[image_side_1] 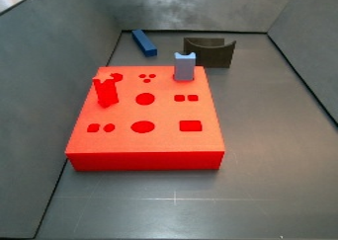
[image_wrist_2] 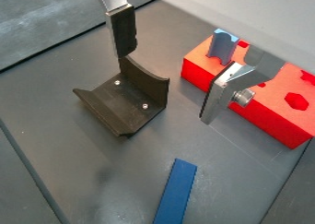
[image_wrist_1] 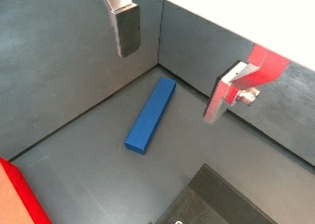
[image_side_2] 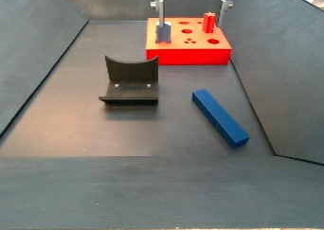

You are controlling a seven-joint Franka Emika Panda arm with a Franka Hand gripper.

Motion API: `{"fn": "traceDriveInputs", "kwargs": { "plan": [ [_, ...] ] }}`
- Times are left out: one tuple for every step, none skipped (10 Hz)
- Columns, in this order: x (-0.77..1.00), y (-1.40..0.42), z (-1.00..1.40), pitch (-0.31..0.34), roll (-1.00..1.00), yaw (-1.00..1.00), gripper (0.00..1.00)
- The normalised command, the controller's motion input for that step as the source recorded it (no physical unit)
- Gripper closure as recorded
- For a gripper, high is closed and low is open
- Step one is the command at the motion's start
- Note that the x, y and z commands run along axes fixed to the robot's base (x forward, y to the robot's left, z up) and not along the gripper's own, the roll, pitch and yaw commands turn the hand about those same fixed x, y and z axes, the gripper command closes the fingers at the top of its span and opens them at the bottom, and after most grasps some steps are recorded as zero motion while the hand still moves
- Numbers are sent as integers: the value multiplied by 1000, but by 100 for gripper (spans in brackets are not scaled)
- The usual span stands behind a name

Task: Pick up the rectangle object. Move up. Place the rectangle object on the fixture. Regrasp the rectangle object. Move to above the board. Insert the rectangle object.
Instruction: Pick up the rectangle object.

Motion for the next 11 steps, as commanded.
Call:
{"fn": "traceDriveInputs", "kwargs": {
  "plan": [
    [154,149,-394,-233,0,651,0],
    [0,60,-540,-316,0,714,0],
    [-60,0,-589,-290,20,734,0],
    [-197,-109,-726,-221,0,600,0],
    [-337,-237,-569,-280,-47,229,0],
    [-394,-43,-797,-204,0,174,0],
    [-429,0,-969,-154,0,151,0],
    [-431,277,-971,-170,0,46,0],
    [-286,331,-940,-74,-107,3,0],
    [-200,391,-929,-21,-117,20,0],
    [-146,426,-923,-40,-116,40,0]
  ]
}}
